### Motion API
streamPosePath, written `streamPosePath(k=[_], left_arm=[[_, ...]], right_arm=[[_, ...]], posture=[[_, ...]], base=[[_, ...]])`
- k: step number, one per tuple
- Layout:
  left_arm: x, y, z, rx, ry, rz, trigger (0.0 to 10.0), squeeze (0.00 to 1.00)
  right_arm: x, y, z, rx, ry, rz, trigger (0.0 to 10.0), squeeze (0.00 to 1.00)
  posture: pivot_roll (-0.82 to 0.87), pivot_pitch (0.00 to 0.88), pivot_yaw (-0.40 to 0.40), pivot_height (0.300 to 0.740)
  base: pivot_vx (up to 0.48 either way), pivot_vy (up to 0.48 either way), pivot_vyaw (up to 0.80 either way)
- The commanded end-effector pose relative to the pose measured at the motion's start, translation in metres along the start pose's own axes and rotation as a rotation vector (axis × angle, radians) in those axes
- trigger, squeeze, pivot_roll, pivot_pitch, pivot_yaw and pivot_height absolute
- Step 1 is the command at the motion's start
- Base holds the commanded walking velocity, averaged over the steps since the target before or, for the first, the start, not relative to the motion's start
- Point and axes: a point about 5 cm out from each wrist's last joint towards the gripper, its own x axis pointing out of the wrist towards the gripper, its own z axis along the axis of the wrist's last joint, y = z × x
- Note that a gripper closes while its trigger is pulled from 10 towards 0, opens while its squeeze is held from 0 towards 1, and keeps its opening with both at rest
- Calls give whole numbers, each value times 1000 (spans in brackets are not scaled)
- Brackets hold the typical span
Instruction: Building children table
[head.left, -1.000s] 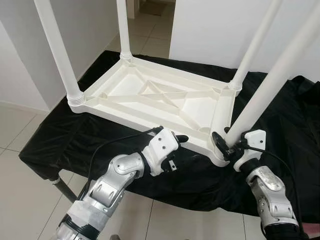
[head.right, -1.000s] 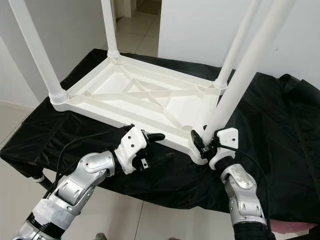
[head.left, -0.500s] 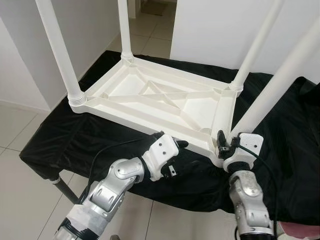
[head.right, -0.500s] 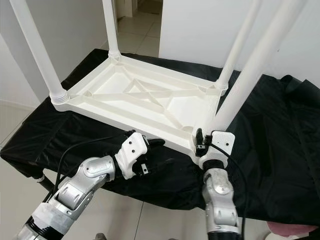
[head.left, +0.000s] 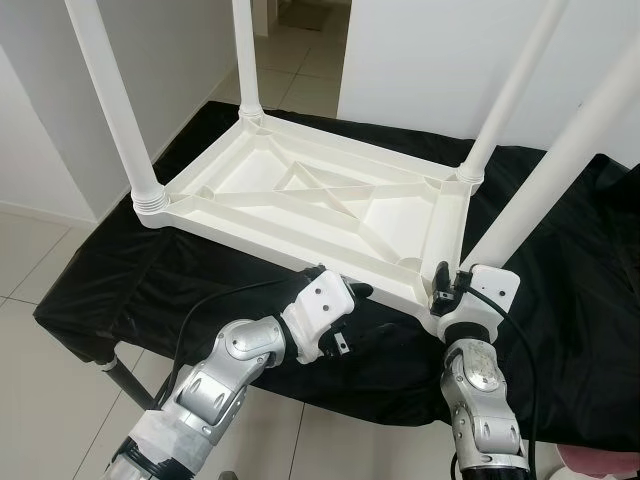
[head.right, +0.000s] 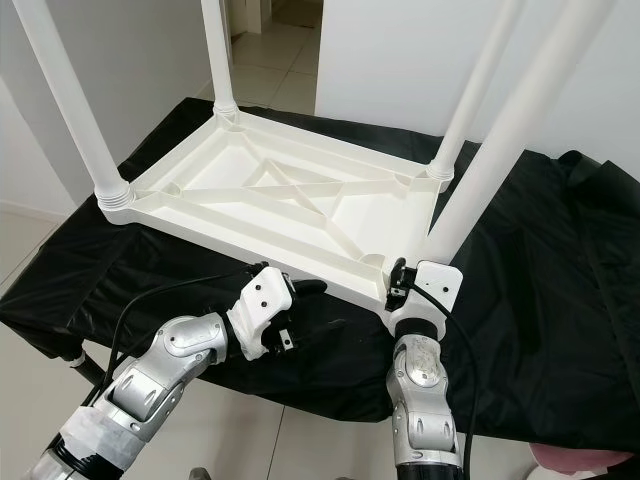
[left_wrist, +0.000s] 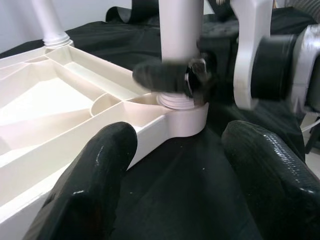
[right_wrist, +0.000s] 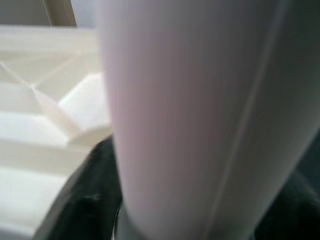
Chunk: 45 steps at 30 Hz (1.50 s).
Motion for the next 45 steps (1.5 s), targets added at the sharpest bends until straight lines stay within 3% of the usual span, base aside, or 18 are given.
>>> streamPosePath(k=[1,6,16,17,18,32,33,34,35,36,45], left_arm=[[1,-7,-4,6,13,-74,10000,0],[2,-4,-3,10,12,-62,10000,0],[2,-1,-2,17,9,-62,10000,0],[3,-3,-2,17,9,-71,10000,0],[3,-4,-2,16,9,-76,10000,0],[8,-12,-3,14,4,-112,10000,0],[8,-11,-3,16,4,-112,10000,0],[8,-11,-2,18,3,-112,10000,0],[8,-11,-2,18,3,-112,10000,0],[8,-11,-2,18,3,-112,10000,0],[9,-12,-3,19,3,-111,10000,0]], right_arm=[[-2,1,-5,9,27,22,10000,1000],[-1,-10,-7,-35,16,63,10000,1000],[1,-26,-3,-103,-37,272,10000,1000],[4,-29,-1,-121,-49,307,10000,165],[6,-31,1,-117,-55,331,10000,0],[22,-34,0,-165,-38,550,10000,0],[22,-34,0,-175,-40,569,7451,0],[22,-34,0,-184,-40,583,2000,0],[22,-34,0,-184,-40,583,2000,0],[23,-35,0,-178,-38,588,0,0],[21,-34,-4,-101,-25,575,0,0]], posture=[[-47,0,-38,740],[-55,0,-40,740],[-64,0,-34,740],[-64,0,-32,740],[-66,0,-32,740],[-70,0,-23,740],[-71,0,-23,740],[-71,0,-23,740],[-71,0,-23,740],[-71,0,-23,740],[-74,0,-30,740]], base=[[0,0,0],[0,0,0],[0,0,0],[0,0,0],[0,0,0],[0,0,0],[0,0,0],[0,0,0],[0,0,0],[0,0,0],[0,0,0]])
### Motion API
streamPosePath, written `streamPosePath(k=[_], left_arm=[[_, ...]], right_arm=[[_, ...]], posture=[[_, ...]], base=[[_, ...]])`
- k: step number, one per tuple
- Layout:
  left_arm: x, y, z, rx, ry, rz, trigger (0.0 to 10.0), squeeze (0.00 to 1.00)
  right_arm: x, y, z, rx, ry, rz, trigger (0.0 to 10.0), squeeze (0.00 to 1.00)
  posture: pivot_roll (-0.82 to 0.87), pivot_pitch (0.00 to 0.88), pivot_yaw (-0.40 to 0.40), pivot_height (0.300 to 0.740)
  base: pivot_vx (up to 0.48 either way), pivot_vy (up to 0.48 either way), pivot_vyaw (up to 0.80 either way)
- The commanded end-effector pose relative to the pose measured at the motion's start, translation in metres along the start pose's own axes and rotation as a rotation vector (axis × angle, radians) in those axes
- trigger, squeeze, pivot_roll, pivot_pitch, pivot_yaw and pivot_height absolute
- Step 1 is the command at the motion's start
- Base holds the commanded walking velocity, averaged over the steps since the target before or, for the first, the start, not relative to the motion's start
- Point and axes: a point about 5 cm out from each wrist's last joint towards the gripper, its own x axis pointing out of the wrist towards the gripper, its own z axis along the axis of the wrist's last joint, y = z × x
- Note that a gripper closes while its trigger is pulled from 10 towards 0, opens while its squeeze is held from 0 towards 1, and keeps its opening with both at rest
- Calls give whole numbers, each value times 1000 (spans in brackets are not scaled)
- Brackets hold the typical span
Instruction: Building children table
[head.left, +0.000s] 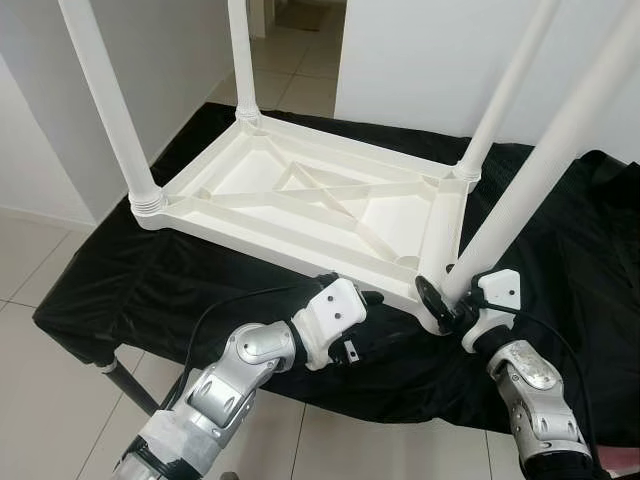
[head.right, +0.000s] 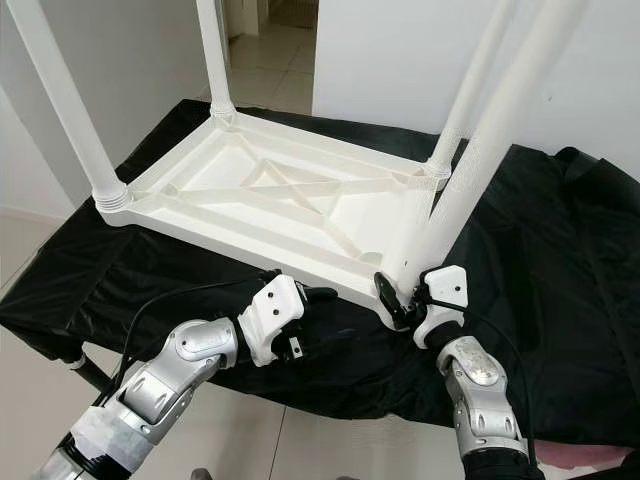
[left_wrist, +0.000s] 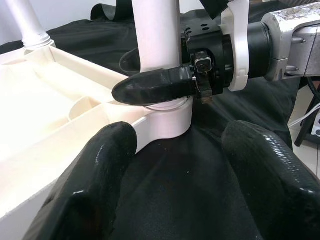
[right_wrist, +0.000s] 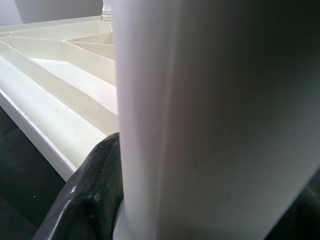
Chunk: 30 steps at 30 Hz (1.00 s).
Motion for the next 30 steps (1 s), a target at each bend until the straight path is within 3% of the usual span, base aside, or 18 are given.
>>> streamPosePath(k=[1,2,3,4,15,16,19,26,30], left_arm=[[1,-6,-1,12,1,-78,10000,0],[1,-6,-1,12,1,-78,10000,0],[1,-6,-1,11,1,-79,10000,0],[2,-6,-1,12,0,-80,10000,0],[1,-2,0,18,1,-70,10000,0],[1,-2,0,18,1,-69,10000,0],[1,-2,0,19,0,-68,10000,0],[1,0,1,21,-4,-52,10000,0],[1,1,2,21,-5,-37,10000,0]], right_arm=[[0,4,-3,67,-3,-15,157,0],[0,4,-3,67,-3,-15,157,0],[0,5,-2,91,-8,-34,4157,0],[-1,7,-2,114,-14,-54,10000,0],[-1,14,3,147,-24,-257,10000,0],[0,16,3,145,-17,-346,10000,0],[1,19,4,153,-16,-399,10000,0],[2,35,1,162,17,-659,10000,0],[9,47,2,173,19,-651,10000,0]], posture=[[-76,0,-30,740],[-76,0,-30,740],[-78,0,-30,740],[-79,0,-30,740],[-78,0,-32,740],[-75,0,-36,740],[-74,0,-38,740],[-54,0,-50,740],[-48,0,-51,740]], base=[[0,0,0],[0,0,0],[0,0,0],[0,0,0],[0,0,0],[0,0,0],[0,0,0],[0,0,0],[0,0,0]])
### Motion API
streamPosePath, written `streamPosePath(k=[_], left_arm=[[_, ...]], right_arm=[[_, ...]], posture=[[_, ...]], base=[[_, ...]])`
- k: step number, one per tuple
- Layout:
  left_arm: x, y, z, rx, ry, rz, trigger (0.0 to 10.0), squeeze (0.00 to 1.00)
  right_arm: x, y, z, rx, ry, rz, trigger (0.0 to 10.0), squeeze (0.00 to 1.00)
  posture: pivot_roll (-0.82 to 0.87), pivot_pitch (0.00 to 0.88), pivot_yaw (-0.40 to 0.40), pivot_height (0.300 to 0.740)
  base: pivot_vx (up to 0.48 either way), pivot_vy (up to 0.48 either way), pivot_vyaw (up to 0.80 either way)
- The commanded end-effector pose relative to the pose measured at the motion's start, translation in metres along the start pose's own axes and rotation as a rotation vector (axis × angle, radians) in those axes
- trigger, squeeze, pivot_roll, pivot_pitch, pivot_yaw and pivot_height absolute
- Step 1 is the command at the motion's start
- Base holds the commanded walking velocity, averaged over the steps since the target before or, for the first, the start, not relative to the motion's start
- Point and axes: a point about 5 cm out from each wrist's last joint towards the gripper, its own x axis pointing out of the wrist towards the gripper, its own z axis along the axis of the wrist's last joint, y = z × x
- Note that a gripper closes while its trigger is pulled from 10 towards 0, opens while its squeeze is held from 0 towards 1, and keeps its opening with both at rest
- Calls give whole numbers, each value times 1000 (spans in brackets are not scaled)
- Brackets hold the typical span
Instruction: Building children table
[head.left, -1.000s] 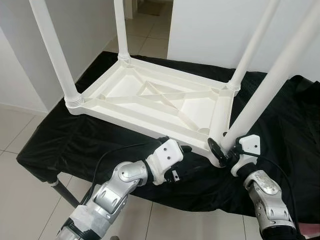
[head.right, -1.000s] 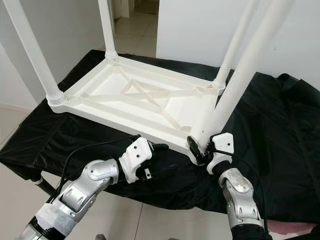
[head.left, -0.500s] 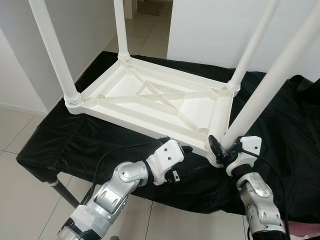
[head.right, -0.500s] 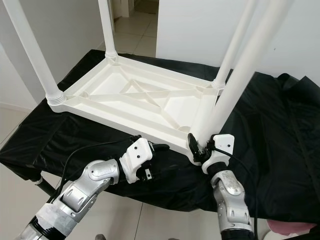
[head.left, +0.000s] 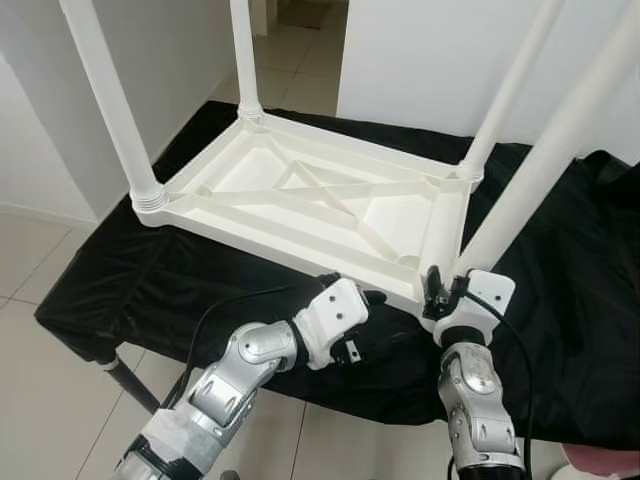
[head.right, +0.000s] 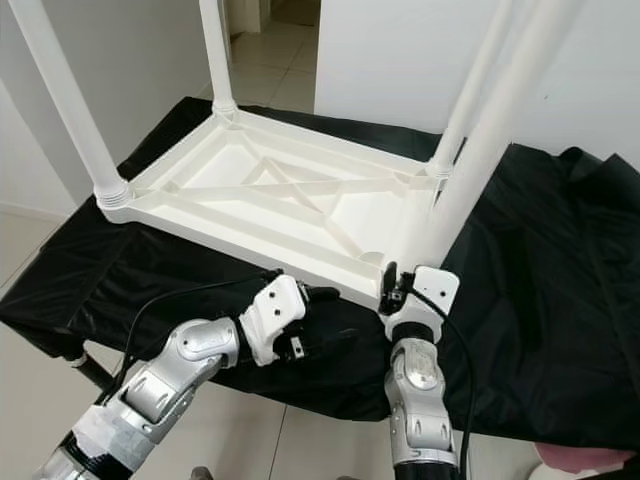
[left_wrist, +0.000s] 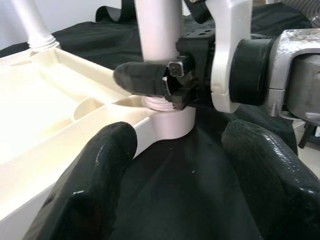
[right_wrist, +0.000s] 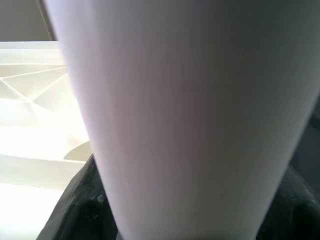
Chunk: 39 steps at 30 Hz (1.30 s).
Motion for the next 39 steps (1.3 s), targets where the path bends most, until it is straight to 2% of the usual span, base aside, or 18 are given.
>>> streamPosePath(k=[1,8,9,12,20,21,23,24,25,26,30,34,38,39], left_arm=[[0,0,1,10,3,-38,10000,0],[-1,0,0,11,6,-33,10000,0],[-1,1,0,11,7,-31,10000,0],[-1,2,0,10,5,-24,10000,0],[0,1,0,10,6,-29,10000,0],[1,1,-3,44,32,-37,10000,0],[1,1,-3,44,32,-37,10000,0],[1,1,-3,48,37,-37,10000,0],[1,1,-3,47,37,-35,10000,0],[2,1,-3,37,32,-31,10000,0],[2,0,-2,28,25,-25,10000,0],[5,-1,-2,29,21,-28,10000,0],[6,-2,-2,31,21,-32,10000,0],[6,-3,-2,33,23,-34,10000,0]], right_arm=[[-3,10,-4,13,31,-10,10000,0],[-1,8,-1,-8,16,18,10000,0],[-1,8,-1,12,13,39,10000,1000],[2,7,5,32,-24,112,10000,1000],[8,5,13,18,-73,183,10000,1000],[12,-1,15,20,-91,259,10000,1000],[12,-1,15,20,-91,259,10000,1000],[13,-3,16,11,-96,306,10000,1000],[14,-5,17,-11,-106,338,10000,878],[15,-9,18,-31,-110,381,10000,0],[16,-14,18,-59,-107,467,10000,0],[20,-23,15,-135,-56,652,10000,0],[25,-31,13,-175,-31,690,10000,0],[27,-33,12,-197,-26,699,9294,0]], posture=[[-49,0,-52,740],[-49,0,-53,740],[-48,0,-55,740],[-49,0,-56,740],[-50,0,-53,740],[-50,0,-51,740],[-50,0,-51,740],[-50,0,-50,740],[-56,0,-45,740],[-59,0,-42,740],[-64,0,-40,740],[-69,0,-39,740],[-66,0,-39,740],[-63,0,-38,740]], base=[[0,0,0],[0,0,0],[0,0,0],[0,0,0],[0,0,0],[0,0,0],[0,0,0],[0,0,0],[0,0,0],[0,0,0],[0,0,0],[0,0,0],[0,0,0],[0,0,0]])
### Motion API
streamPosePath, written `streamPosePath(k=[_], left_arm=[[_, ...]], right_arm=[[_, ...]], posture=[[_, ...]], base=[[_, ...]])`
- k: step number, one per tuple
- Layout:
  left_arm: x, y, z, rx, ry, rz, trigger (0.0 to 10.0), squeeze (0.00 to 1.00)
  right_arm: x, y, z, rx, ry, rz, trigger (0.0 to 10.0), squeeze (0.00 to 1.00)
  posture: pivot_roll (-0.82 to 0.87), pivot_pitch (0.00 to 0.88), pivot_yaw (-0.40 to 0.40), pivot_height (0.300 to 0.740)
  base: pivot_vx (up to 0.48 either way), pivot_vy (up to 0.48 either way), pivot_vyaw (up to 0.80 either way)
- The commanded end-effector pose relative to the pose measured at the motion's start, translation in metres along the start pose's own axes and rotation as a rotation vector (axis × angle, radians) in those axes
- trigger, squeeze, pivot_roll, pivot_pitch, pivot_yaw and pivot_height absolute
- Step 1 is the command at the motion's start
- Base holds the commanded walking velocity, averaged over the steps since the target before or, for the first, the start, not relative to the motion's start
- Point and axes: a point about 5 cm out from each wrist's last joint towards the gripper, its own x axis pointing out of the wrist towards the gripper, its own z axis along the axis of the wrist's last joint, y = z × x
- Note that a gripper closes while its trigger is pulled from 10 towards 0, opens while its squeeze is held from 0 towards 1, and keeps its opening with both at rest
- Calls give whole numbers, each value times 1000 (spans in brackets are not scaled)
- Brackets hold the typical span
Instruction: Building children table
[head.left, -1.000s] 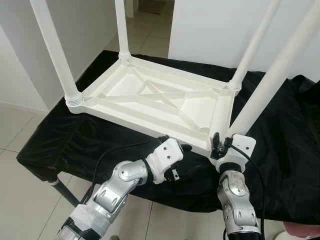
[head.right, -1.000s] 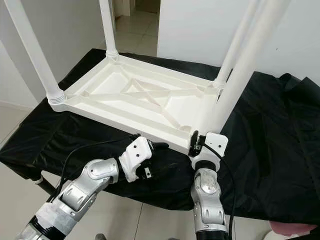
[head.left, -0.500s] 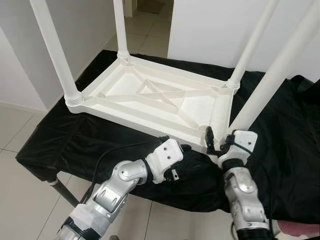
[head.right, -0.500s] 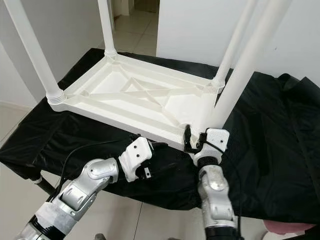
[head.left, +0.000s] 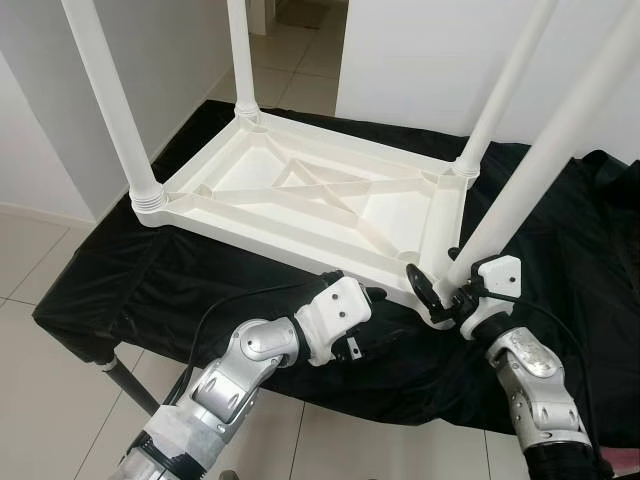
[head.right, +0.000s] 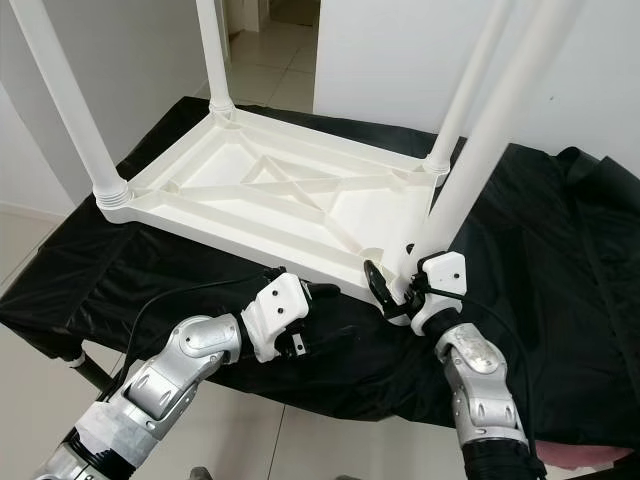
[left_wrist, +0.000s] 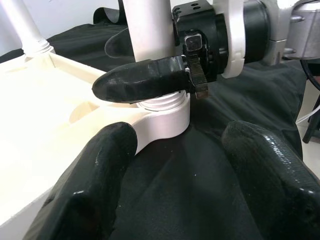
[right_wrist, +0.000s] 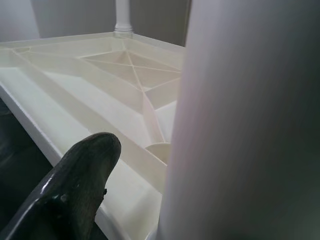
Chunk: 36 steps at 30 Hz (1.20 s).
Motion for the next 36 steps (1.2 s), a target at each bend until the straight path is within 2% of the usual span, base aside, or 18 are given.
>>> streamPosePath(k=[1,3,4,9,19,20,22,25,26,29,31,32,36], left_arm=[[2,-4,-3,-3,11,-30,10000,0],[2,-4,-4,-1,14,-32,10000,0],[2,-4,-4,-1,15,-33,10000,0],[0,-3,-6,15,26,-39,10000,0],[-2,1,-7,38,36,-39,10000,0],[-3,3,-6,59,34,-25,10000,0],[-3,3,-6,61,33,-23,10000,0],[-2,3,-6,61,32,-23,10000,0],[-2,2,-7,62,33,-24,10000,0],[-2,1,-7,62,33,-24,10000,0],[-2,-1,-8,59,32,-30,10000,0],[-2,-1,-8,57,32,-32,10000,0],[-2,-2,-8,58,33,-35,10000,0]], right_arm=[[-1,-3,-3,-11,18,13,9294,0],[-1,-5,-5,-20,25,20,9216,0],[-2,-7,-6,-17,27,26,10000,0],[0,-7,-10,22,24,52,10000,0],[1,-7,-10,27,-3,75,10000,0],[1,-9,-9,29,-12,70,6980,0],[1,-9,-8,29,-20,70,7373,0],[1,-11,-5,28,-30,68,7294,0],[0,-11,-6,28,-28,69,5647,0],[-1,-12,-7,29,-24,69,5647,0],[-5,-11,-11,24,-10,70,275,0],[-7,-11,-13,21,-3,70,0,0],[-11,-9,-15,24,0,67,0,0]], posture=[[-63,0,-38,740],[-62,0,-37,740],[-61,0,-38,740],[-58,0,-30,740],[-60,0,-29,740],[-61,0,-29,740],[-62,0,-29,740],[-63,0,-30,740],[-64,0,-30,740],[-65,0,-30,740],[-67,0,-29,740],[-67,0,-30,740],[-71,0,-25,740]], base=[[0,0,0],[0,0,0],[0,0,0],[0,0,0],[0,0,0],[0,0,0],[0,0,0],[0,0,0],[0,0,0],[0,0,0],[0,0,0],[0,0,0],[0,0,0]])
